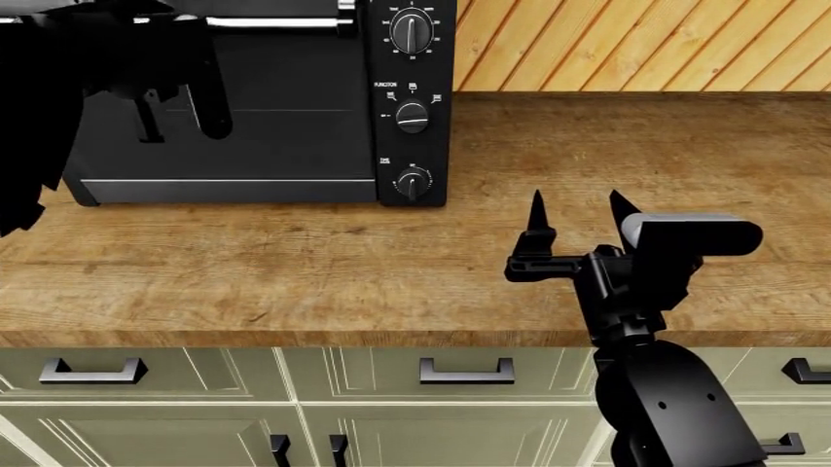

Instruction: Open the toaster oven door.

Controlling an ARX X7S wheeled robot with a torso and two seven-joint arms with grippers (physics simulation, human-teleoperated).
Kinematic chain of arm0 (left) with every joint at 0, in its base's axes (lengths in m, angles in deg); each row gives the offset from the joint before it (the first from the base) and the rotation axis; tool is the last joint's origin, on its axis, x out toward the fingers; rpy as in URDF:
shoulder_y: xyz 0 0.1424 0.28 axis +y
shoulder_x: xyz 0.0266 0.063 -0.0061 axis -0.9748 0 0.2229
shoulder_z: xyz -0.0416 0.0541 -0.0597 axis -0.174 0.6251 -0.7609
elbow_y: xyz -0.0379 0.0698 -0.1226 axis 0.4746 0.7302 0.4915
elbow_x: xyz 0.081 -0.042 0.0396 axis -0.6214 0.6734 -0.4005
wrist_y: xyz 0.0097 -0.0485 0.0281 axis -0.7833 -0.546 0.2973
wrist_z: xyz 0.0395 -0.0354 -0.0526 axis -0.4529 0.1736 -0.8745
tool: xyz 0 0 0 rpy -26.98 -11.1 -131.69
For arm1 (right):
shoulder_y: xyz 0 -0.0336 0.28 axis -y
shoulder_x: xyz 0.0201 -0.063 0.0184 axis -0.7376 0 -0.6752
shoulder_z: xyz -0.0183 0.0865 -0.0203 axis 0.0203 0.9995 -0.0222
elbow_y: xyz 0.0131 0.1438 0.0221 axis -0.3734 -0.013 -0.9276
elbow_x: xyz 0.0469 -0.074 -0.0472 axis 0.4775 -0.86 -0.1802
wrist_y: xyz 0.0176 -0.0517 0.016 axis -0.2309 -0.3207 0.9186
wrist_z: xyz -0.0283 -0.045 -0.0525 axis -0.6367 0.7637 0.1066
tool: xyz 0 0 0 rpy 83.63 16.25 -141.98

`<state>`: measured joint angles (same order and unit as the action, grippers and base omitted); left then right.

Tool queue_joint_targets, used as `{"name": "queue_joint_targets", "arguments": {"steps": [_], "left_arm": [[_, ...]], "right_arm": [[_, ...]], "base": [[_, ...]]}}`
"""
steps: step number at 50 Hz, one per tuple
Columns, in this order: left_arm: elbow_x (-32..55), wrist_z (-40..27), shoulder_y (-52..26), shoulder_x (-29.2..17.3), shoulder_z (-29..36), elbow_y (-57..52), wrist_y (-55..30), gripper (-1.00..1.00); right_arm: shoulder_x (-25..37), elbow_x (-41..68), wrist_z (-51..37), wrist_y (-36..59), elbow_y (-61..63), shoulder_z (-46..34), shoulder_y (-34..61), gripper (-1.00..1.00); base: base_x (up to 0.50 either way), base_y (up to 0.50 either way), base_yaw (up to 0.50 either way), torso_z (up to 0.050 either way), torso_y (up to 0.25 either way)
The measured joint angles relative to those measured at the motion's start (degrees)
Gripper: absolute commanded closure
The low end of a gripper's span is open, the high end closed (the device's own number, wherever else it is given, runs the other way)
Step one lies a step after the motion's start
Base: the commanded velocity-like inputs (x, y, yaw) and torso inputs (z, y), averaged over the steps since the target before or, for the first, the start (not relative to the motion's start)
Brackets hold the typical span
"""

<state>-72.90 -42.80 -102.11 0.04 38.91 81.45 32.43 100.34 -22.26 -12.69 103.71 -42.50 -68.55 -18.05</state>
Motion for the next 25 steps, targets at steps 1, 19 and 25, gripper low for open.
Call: {"name": "queue_joint_targets", "arguments": {"steps": [1,19,25], "left_arm": [[0.08,0.11,0.46,-0.66,-0.24,-1.41,-0.5,1.0],[1.97,1.32,10.91,-13.96,-4.7,-29.58,-11.54,1.0],[3.17,1.03,14.82,-18.27,-5.95,-38.45,-15.56,1.0]], "right_arm": [[0.02,0.05,-0.01,-0.04,-0.01,0.01,0.0,-1.0],[0.28,0.86,-0.39,-0.21,0.47,-0.26,-0.05,-1.0],[0.27,1.09,-0.47,-0.24,0.64,-0.53,0.0,-1.0]], "base": [[0.0,0.0,0.0,0.0,0.0],[0.0,0.0,0.0,0.0,0.0],[0.0,0.0,-0.01,0.0,0.0]]}}
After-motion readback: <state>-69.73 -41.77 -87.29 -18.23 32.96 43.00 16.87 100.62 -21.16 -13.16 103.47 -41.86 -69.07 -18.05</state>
